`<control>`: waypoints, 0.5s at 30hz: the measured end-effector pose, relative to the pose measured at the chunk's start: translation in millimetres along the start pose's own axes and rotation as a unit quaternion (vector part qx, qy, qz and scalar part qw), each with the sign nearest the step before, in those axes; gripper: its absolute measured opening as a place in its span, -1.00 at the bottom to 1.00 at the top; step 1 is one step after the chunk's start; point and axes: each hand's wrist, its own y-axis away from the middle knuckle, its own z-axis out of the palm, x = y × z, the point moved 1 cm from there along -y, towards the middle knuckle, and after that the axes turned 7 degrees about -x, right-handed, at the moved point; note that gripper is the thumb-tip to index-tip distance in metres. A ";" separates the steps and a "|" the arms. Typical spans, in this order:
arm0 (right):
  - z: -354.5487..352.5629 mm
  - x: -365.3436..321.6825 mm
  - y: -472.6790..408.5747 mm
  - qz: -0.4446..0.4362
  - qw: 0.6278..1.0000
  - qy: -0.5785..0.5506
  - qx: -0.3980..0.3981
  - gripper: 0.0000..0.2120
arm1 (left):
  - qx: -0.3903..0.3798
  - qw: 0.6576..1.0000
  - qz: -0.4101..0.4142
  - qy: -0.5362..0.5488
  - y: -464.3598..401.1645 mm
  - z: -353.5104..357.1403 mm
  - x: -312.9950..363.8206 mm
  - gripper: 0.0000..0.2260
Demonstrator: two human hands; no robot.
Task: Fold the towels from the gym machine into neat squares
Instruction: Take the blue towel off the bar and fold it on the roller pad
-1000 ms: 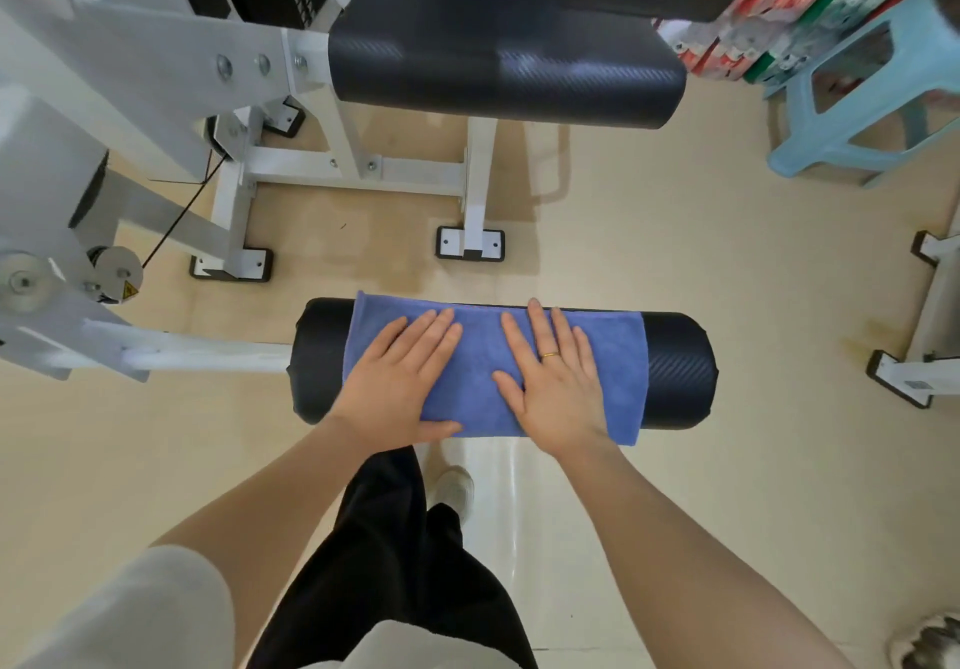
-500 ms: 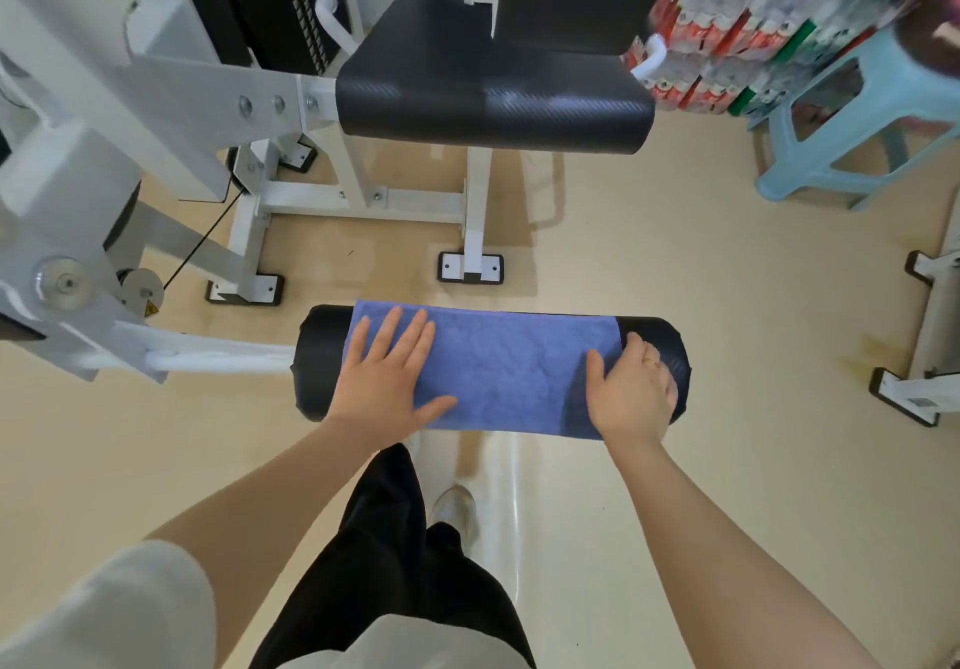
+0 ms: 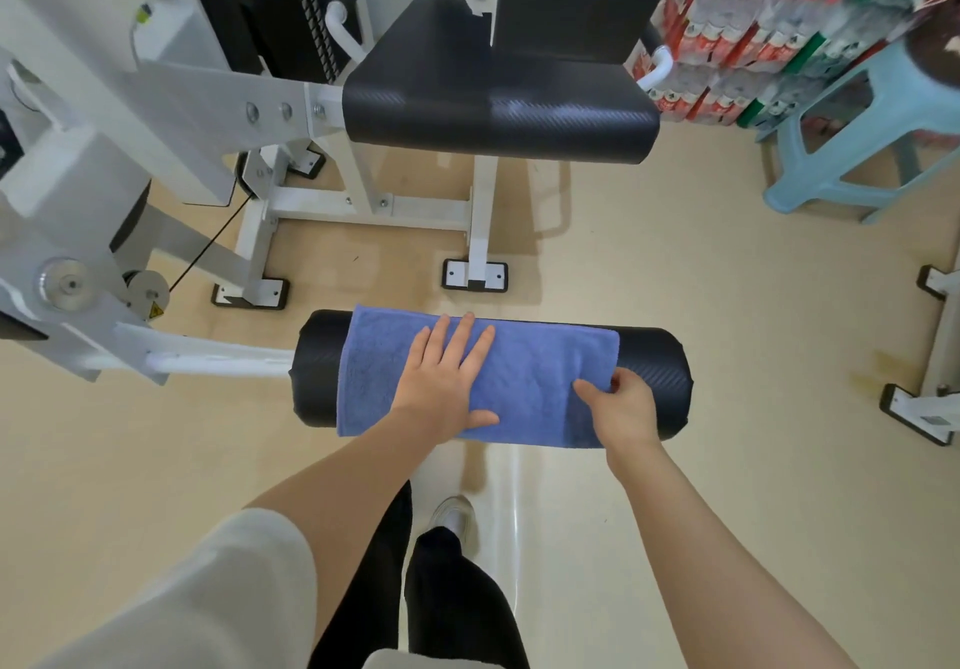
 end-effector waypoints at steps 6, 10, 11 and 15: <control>-13.5 -27.8 33.6 0.033 0.921 -0.269 -0.281 -0.79 | -0.045 0.998 -0.019 0.037 -0.8 -7.3 3.0 -0.07; -5.5 -40.1 54.0 -0.007 0.922 -0.214 -0.323 -0.86 | -0.054 0.998 0.003 0.041 -2.7 -6.2 0.4 -0.08; 0.6 -43.7 58.1 -0.010 0.928 -0.202 -0.314 -0.87 | -0.062 0.997 0.012 0.054 -2.1 -8.8 -1.3 -0.09; 39.6 -63.8 73.4 -0.074 0.945 -0.121 -0.294 -0.81 | -0.030 0.971 0.109 0.211 -2.5 -13.2 -28.9 -0.29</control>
